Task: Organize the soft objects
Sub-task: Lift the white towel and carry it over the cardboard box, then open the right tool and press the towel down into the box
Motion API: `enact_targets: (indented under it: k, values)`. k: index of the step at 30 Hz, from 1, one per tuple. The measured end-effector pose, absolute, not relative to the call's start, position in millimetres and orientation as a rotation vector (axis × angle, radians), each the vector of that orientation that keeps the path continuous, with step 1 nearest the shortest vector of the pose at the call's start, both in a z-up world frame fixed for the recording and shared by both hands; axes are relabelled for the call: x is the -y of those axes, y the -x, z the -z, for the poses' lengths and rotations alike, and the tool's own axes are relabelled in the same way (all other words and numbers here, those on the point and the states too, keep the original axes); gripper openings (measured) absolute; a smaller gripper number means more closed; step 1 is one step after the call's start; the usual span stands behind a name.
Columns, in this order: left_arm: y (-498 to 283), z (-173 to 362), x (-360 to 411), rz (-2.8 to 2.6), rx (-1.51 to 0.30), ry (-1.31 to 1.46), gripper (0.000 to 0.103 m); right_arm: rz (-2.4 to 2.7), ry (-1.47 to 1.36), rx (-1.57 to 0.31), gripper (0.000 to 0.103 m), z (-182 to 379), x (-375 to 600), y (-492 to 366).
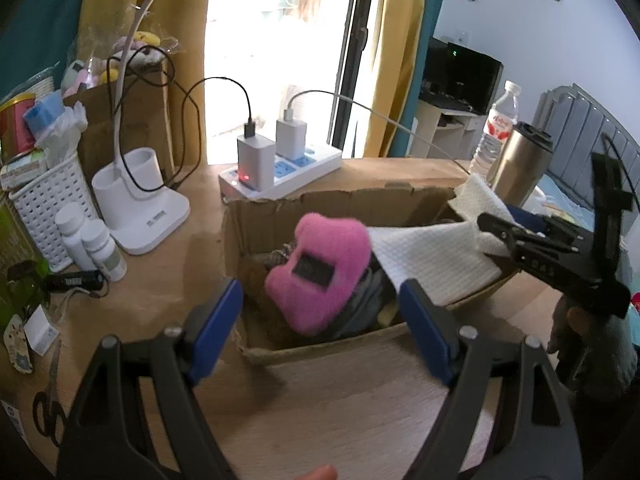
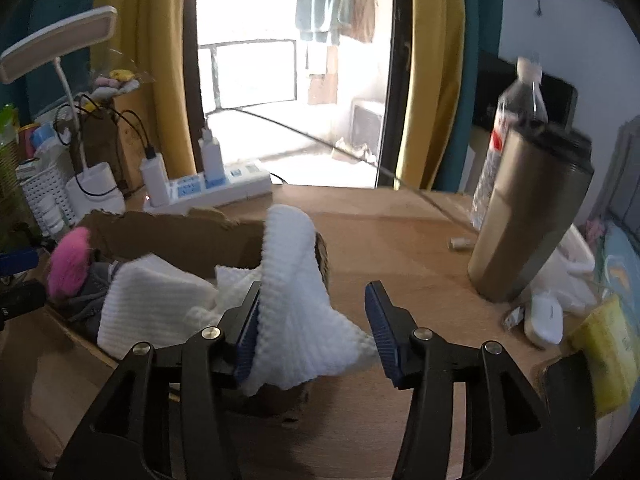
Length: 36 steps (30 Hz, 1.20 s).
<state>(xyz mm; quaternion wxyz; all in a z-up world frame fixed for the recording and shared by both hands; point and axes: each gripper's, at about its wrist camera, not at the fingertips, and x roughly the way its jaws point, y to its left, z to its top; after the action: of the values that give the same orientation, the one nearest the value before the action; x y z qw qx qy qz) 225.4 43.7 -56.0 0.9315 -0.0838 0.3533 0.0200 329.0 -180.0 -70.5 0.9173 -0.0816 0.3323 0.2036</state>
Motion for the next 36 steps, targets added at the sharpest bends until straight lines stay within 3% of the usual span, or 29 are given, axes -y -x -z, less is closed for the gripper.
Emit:
enact_targets:
  k: [5, 16, 36]
  values:
    - [-225, 56, -43, -0.035, -0.727, 0.171, 0.082, -0.42, 0.14, -0.787, 0.053, 91, 183, -340]
    - [-219, 51, -42, -0.029, -0.715, 0.165, 0.082, -0.442, 0.1, -0.754, 0.053, 75, 183, -327]
    - [-181, 26, -40, -0.023, -0.637, 0.158, 0.082, -0.454, 0.118, -0.666, 0.068, 32, 181, -280]
